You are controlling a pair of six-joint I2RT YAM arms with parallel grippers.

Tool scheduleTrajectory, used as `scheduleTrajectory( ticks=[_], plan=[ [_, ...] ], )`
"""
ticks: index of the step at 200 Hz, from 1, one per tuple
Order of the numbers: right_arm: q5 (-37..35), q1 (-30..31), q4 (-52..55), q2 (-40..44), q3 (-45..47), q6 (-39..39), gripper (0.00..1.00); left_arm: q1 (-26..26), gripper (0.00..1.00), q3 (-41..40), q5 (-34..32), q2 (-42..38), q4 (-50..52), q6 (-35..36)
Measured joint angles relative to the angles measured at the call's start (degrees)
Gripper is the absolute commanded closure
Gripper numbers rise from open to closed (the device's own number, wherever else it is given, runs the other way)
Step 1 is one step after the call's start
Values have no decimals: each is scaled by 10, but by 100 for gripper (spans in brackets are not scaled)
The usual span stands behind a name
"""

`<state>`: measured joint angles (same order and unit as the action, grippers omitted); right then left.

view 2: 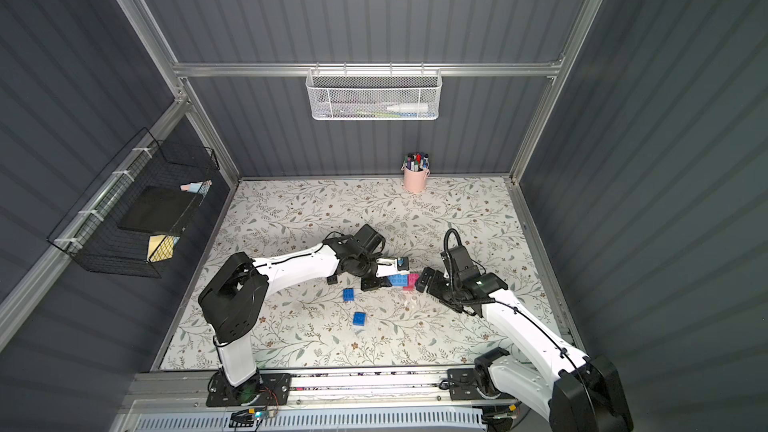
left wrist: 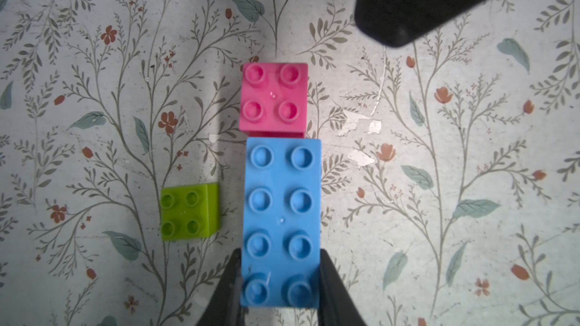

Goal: Assemble the number 4 with lego
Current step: Assemble the lego brick with the lego brick.

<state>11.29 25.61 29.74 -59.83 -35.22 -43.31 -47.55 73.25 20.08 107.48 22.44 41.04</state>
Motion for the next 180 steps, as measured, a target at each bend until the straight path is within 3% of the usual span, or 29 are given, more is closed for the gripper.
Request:
scheduleTrajectory(
  ticks=[180],
  plan=[
    [4,0,-6,-13,0,3,1,-10,100,31,-31,20,4,3]
  ],
)
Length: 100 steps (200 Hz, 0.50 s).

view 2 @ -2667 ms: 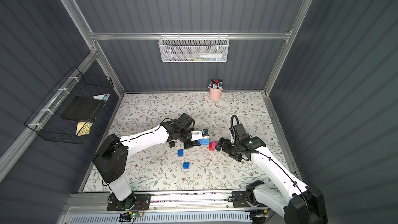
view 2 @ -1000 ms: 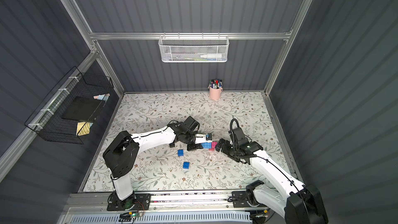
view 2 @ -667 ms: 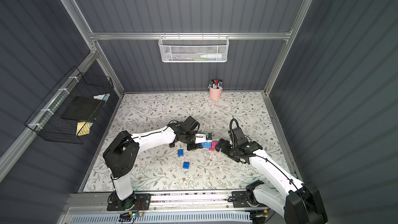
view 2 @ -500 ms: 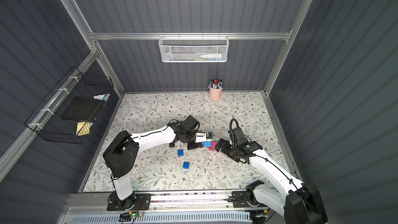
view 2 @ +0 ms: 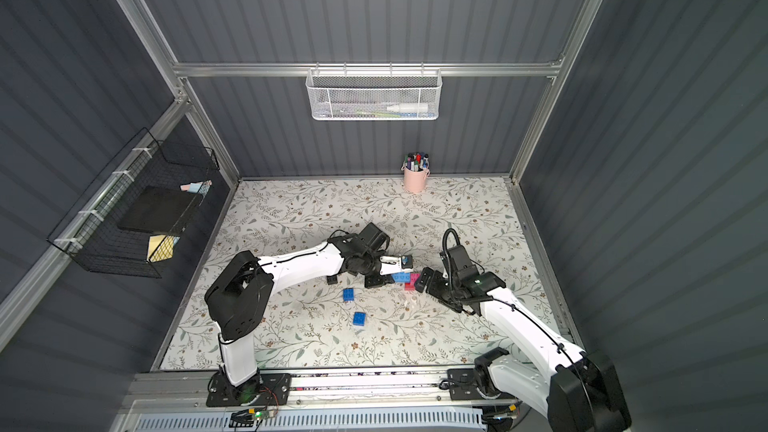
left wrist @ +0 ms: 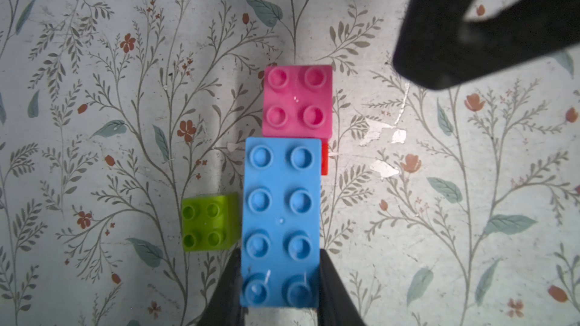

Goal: Assemble the number 4 with lego
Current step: Assemble the lego brick with the lego brick.

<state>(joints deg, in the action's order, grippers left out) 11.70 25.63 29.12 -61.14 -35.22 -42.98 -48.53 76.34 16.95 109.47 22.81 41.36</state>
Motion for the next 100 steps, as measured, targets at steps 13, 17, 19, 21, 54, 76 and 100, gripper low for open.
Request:
scheduleTrajectory(
  ticks=[13,17,19,21,54,76,100],
  plan=[
    [0,0,0,-1,0,1,1,-2,100,4,-4,0,5,1],
    [0,0,-1,-2,0,1,1,-2,100,5,-5,0,7,2],
    [0,0,-1,-3,0,1,1,-2,100,5,-6,0,8,2],
    [0,0,-2,-3,0,2,1,-2,100,6,-6,0,9,2],
    [-7,0,-13,-23,0,6,1,-2,100,8,-9,0,16,3],
    [-13,0,-25,-38,0,10,1,-2,100,8,-9,0,18,3],
    [-11,0,-48,-54,0,12,1,-3,100,8,-9,0,18,3]
  ],
)
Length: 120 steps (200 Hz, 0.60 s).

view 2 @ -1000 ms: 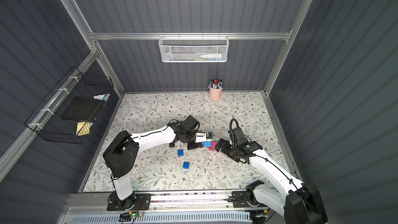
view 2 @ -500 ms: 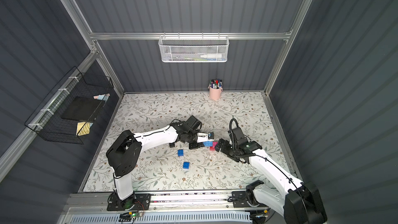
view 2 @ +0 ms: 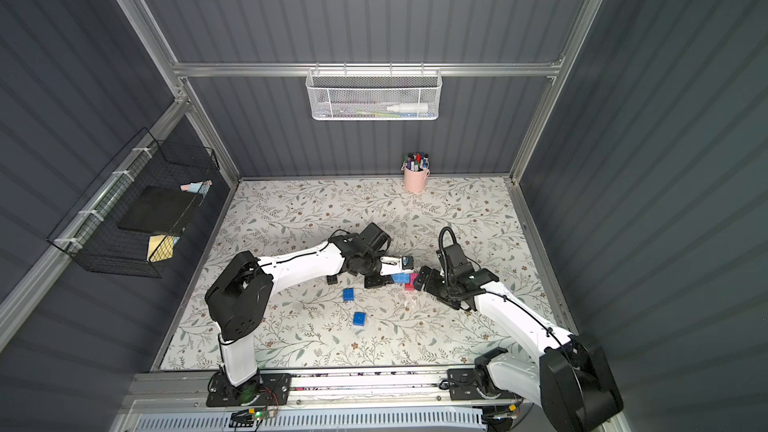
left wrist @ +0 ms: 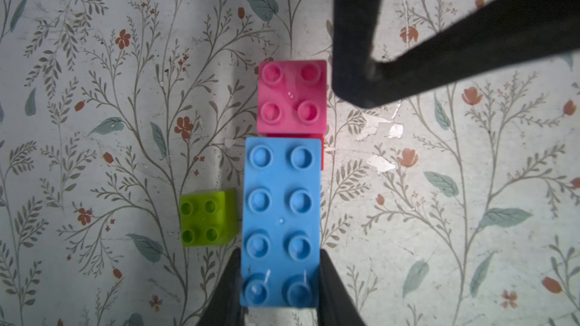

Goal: Assemble the number 4 with lego
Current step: Assemble the lego brick with the lego brick.

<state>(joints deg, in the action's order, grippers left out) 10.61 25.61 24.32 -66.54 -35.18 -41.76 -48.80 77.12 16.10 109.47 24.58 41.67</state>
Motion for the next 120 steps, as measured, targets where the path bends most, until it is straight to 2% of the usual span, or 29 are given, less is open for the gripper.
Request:
scheduleTrajectory(
  ticks=[59,120],
  plan=[
    [18,-6,-72,-5,17,-1,1,0,100,0,5,0,3,0],
    [37,-14,-98,-8,29,0,1,0,100,8,31,7,21,0]
  ],
)
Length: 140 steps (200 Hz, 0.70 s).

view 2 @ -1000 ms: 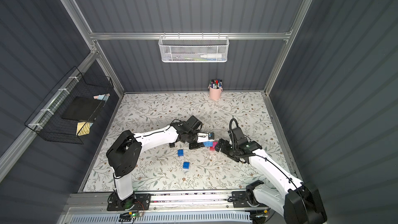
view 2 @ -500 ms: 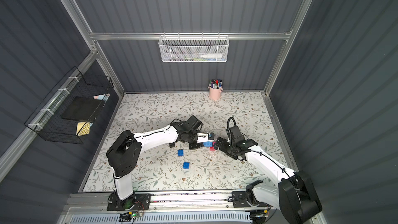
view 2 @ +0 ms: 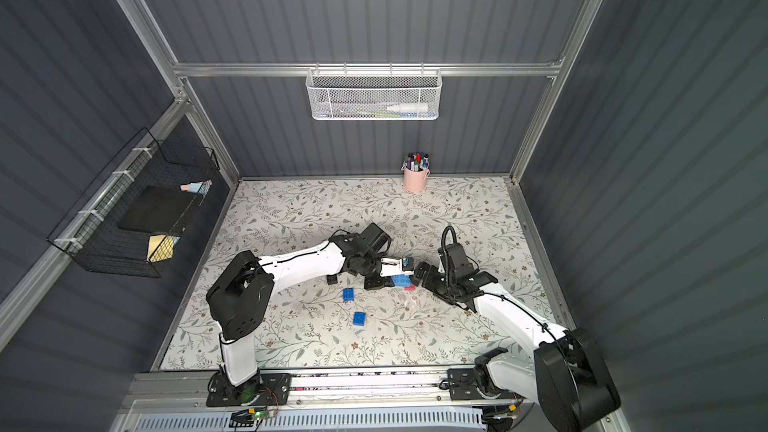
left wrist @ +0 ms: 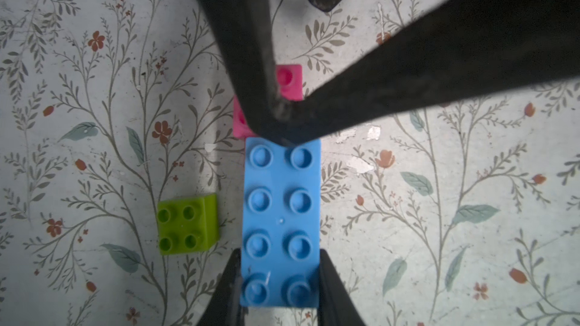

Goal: Assemble the number 4 with lego
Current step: Assemble the lego brick with the lego brick.

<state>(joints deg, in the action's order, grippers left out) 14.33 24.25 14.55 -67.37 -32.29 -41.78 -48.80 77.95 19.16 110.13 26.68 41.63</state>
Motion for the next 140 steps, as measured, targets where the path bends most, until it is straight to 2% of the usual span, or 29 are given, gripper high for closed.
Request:
scheduleTrajectory(
  ticks=[140],
  plan=[
    [11,-2,-13,-6,10,0,1,0,100,0,-18,2,-17,-11]
  ],
)
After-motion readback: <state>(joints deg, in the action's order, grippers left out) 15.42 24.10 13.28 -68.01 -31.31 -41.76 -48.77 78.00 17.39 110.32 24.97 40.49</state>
